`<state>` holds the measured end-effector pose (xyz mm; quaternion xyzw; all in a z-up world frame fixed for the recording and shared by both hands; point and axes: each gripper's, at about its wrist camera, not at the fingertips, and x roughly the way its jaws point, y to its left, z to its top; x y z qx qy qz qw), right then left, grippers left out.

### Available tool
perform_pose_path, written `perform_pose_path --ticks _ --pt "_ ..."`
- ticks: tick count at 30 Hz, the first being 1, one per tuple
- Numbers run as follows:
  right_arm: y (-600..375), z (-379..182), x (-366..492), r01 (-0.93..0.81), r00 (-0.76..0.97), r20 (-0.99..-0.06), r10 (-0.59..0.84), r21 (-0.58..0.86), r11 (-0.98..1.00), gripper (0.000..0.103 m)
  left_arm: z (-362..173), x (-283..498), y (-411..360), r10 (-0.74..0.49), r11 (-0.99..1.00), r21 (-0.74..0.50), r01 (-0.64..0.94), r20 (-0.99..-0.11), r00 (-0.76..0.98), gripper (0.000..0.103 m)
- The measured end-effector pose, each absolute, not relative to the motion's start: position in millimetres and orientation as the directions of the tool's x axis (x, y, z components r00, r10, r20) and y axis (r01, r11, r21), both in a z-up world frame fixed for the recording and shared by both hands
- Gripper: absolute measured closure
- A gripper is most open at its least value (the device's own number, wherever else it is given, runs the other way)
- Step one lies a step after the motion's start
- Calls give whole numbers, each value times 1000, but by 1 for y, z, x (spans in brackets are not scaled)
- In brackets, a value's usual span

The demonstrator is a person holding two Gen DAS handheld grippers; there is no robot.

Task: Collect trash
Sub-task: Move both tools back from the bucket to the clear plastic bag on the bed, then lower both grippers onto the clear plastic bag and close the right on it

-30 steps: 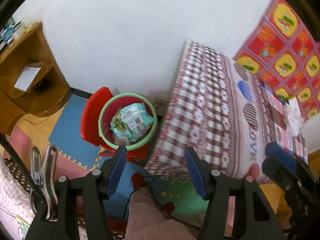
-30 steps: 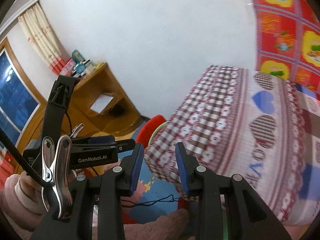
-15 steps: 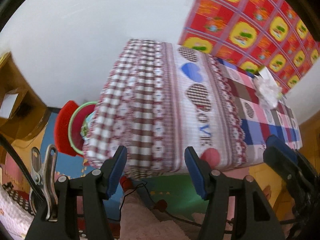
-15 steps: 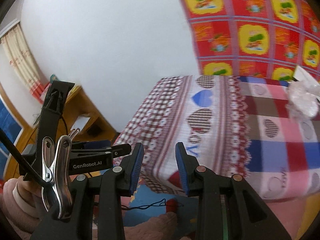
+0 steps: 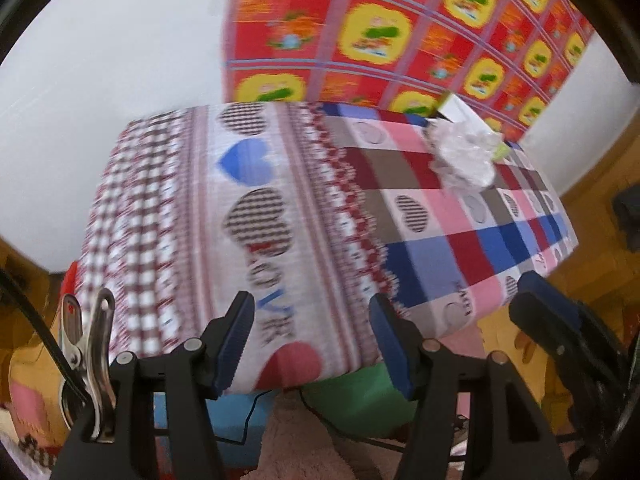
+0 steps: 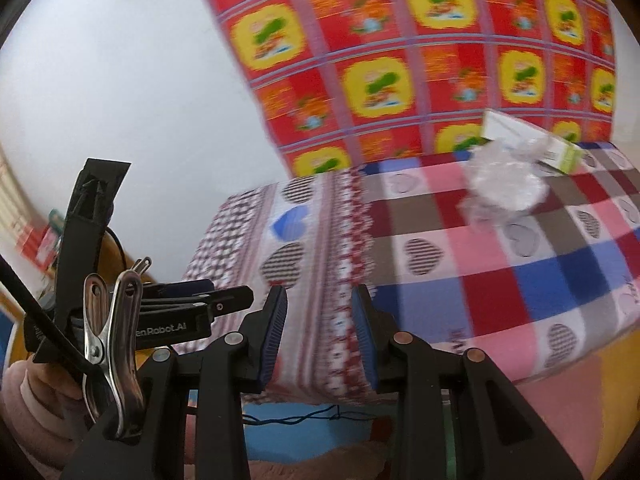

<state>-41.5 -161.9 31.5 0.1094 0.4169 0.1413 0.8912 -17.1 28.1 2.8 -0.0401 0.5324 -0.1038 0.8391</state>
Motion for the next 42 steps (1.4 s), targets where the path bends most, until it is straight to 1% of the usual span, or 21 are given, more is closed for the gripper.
perform_pose_path --ticks 10,18,24,27,35,38,42 --pt "-216 14 -6 0 625 -746 230 294 956 68 -5 39 -44 -323 924 -204 325 -869 374 40" --pt "-253 2 14 122 609 -775 169 302 946 68 -22 79 -81 -374 888 -243 390 -875 306 40" --pt "-283 -5 32 146 594 -791 146 284 947 68 -37 107 -104 -413 880 -304 364 -869 272 39" --pt "-296 -12 44 141 585 -797 147 279 950 68 -43 119 -118 -400 886 -297 355 -878 264 32" --pt "-335 -29 82 83 554 -806 206 301 950 66 -71 146 -155 -359 912 -296 283 -911 205 32" --pt "-350 -32 100 57 542 -810 222 299 953 63 -73 158 -167 -367 916 -314 250 -907 206 32" --pt "-369 -36 129 18 528 -813 245 299 954 63 -73 176 -182 -372 923 -334 191 -901 224 31"
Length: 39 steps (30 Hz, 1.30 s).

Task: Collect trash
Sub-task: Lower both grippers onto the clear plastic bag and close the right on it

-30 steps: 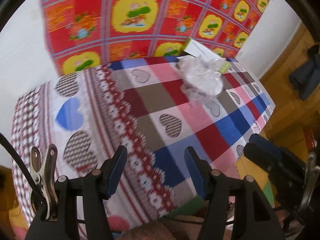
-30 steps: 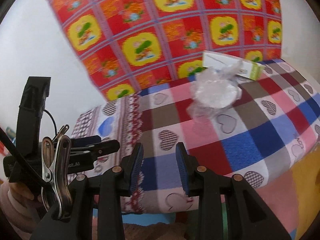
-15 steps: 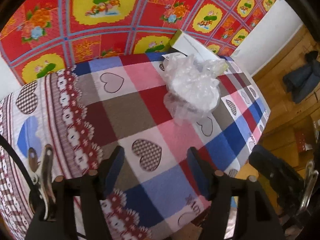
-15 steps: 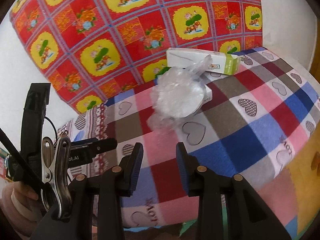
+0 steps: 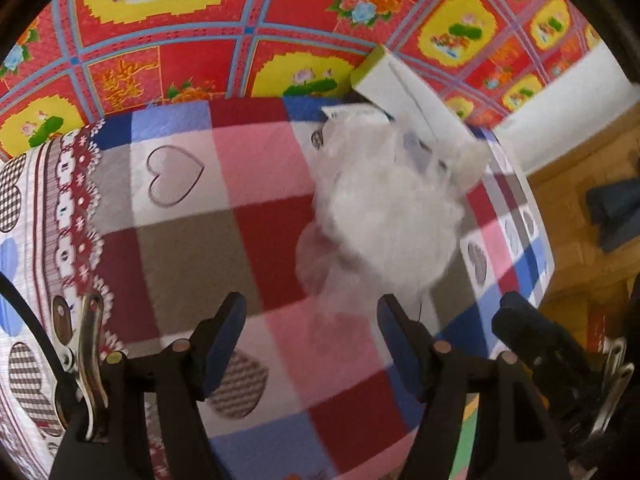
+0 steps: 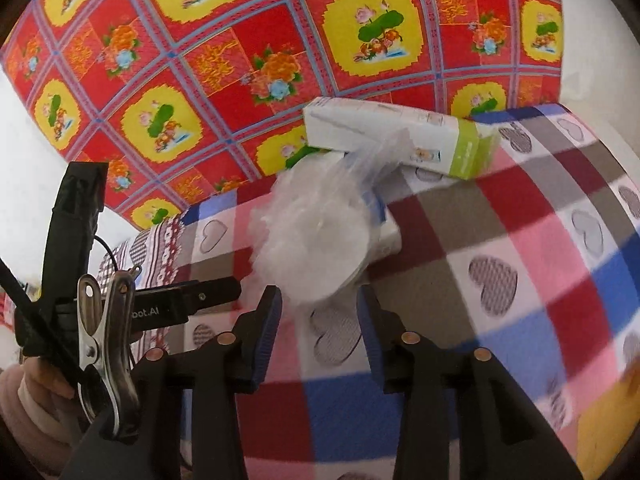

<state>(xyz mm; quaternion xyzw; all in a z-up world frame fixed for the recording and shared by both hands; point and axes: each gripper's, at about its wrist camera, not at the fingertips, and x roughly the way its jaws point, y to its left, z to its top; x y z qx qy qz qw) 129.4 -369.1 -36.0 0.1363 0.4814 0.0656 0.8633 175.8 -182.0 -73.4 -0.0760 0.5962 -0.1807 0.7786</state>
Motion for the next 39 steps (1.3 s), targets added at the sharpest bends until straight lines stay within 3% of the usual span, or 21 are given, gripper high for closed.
perform_pose_path --ticks 3,16,25,31,34,39 --pt "-379 -40 151 -14 518 -816 255 291 957 63 -79 188 -195 -380 923 -350 162 -895 232 26" --pt "-382 -75 203 -169 402 -841 363 322 932 63 -113 206 -218 -360 933 -349 86 -900 245 26" --pt "-381 -79 207 -210 397 -835 382 322 923 75 -115 201 -223 -360 932 -356 64 -893 272 19" --pt "-381 -79 209 -222 398 -830 391 326 919 77 -117 199 -227 -370 927 -370 60 -880 298 15" --pt "-384 -80 208 -230 402 -824 399 331 915 80 -117 202 -230 -369 929 -368 52 -896 247 15" --pt "-390 -81 205 -237 407 -808 425 356 904 85 -115 204 -211 -390 912 -409 -25 -885 253 28"
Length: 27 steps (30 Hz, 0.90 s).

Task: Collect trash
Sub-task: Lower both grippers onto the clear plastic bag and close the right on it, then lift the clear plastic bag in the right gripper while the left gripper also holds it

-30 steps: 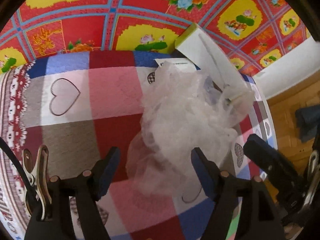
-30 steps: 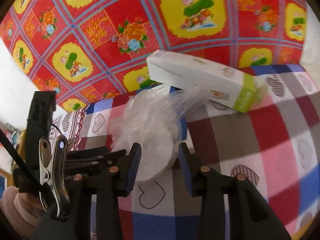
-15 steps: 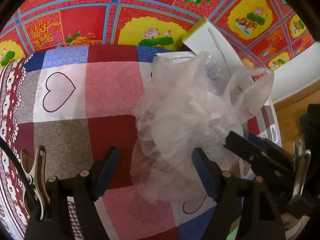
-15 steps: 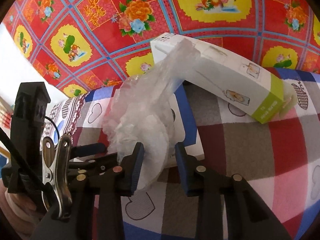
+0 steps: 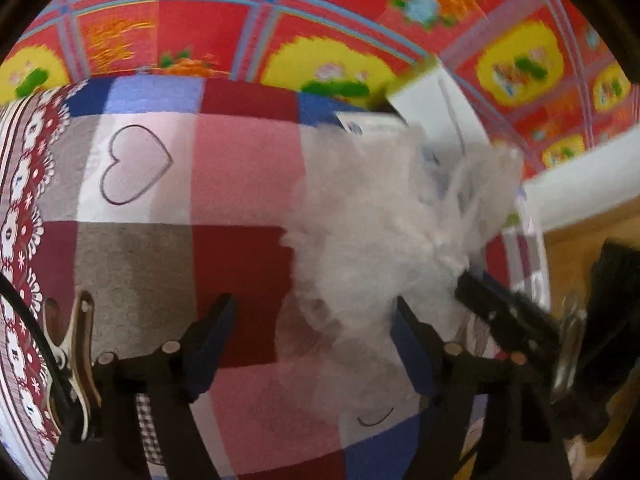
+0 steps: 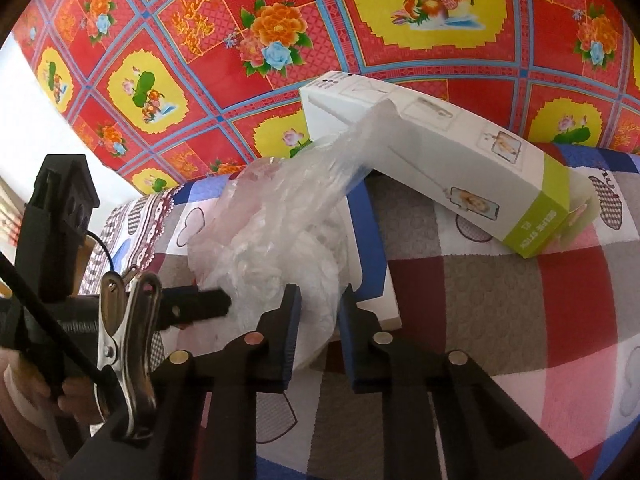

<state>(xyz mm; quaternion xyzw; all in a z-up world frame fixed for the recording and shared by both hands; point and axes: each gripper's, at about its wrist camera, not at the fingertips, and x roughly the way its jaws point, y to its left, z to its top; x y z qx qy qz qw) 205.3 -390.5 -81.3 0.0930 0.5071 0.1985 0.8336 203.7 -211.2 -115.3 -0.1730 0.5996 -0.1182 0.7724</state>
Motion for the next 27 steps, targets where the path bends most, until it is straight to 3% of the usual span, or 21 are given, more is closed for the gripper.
perform_pose_path --ticks 5,7,12,27 --pt "-394 -81 202 -239 415 -795 442 374 896 86 -119 211 -209 -460 878 -478 -8 -850 257 41" --pt "-394 -81 201 -241 415 -793 445 376 895 87 -118 212 -213 -498 857 -516 2 -827 262 57" --pt "-390 -79 194 -265 403 -778 482 404 875 89 -111 208 -219 -486 867 -498 31 -829 278 70" --pt "-333 -62 178 -412 340 -755 560 416 811 89 -84 160 -159 -423 875 -478 -71 -829 365 74"
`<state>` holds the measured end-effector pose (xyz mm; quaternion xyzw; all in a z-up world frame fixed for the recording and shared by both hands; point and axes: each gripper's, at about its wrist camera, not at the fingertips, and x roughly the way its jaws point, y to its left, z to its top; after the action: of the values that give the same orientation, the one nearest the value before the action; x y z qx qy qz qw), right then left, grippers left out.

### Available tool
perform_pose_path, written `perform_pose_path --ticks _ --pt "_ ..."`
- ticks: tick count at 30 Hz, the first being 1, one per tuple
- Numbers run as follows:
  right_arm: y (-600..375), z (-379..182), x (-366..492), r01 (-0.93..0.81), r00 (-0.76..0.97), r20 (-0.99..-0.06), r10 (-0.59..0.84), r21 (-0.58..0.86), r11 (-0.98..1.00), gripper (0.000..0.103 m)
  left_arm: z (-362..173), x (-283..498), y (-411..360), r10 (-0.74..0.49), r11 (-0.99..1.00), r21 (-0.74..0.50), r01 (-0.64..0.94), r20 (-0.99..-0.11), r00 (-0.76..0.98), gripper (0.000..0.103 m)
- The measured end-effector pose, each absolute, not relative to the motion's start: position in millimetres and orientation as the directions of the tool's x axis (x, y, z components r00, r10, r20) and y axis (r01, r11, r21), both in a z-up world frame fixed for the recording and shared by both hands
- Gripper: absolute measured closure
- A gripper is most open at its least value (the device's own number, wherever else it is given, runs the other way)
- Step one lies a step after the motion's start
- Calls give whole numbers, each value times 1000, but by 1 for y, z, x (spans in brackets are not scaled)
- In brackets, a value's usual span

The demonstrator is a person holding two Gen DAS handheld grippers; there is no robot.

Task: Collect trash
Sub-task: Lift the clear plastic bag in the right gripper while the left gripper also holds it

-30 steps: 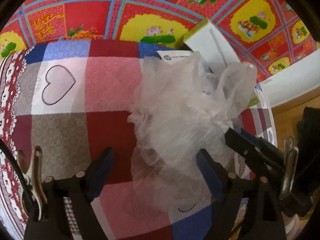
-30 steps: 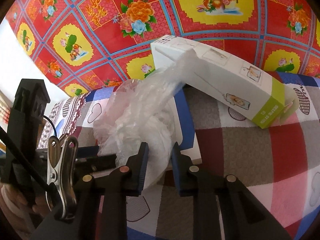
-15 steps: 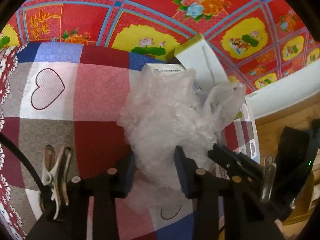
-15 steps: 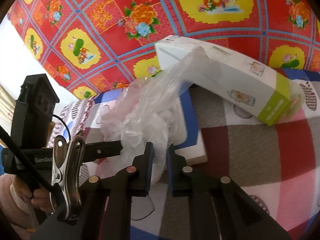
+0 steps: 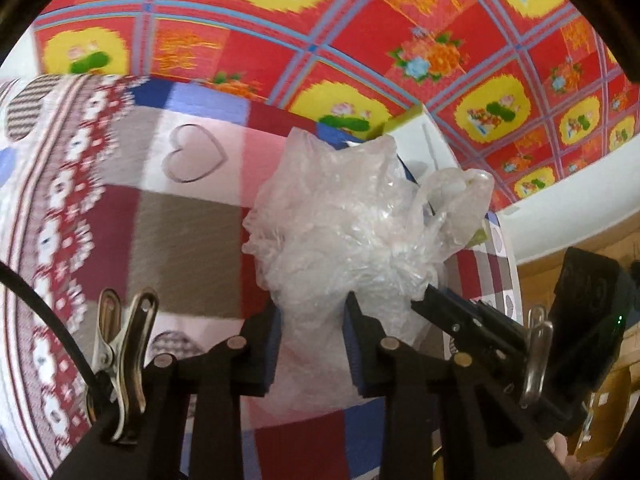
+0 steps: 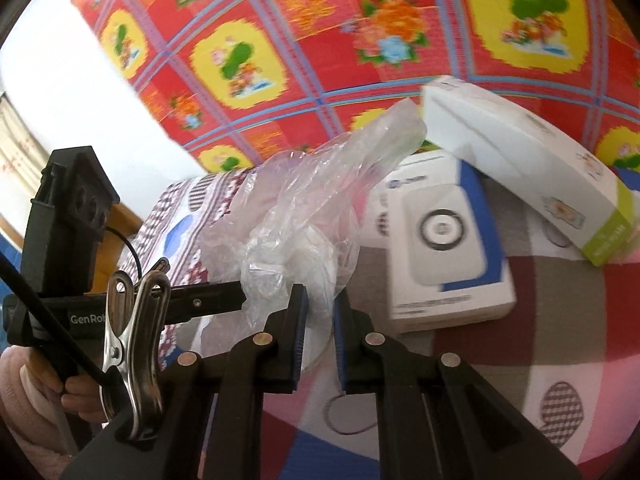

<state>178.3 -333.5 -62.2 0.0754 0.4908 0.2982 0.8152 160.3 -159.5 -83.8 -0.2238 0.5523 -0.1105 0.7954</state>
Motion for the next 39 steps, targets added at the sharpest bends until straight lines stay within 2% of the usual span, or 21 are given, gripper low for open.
perform_pose_path --ticks 15,39 --pt "-251 -43 136 -502 300 -747 594 405 764 89 -60 94 -82 -362 872 -465 -156 -825 435 74" --pt "-87 -19 13 -619 276 -713 644 381 687 88 -22 -50 71 -250 873 -425 -240 -812 528 74"
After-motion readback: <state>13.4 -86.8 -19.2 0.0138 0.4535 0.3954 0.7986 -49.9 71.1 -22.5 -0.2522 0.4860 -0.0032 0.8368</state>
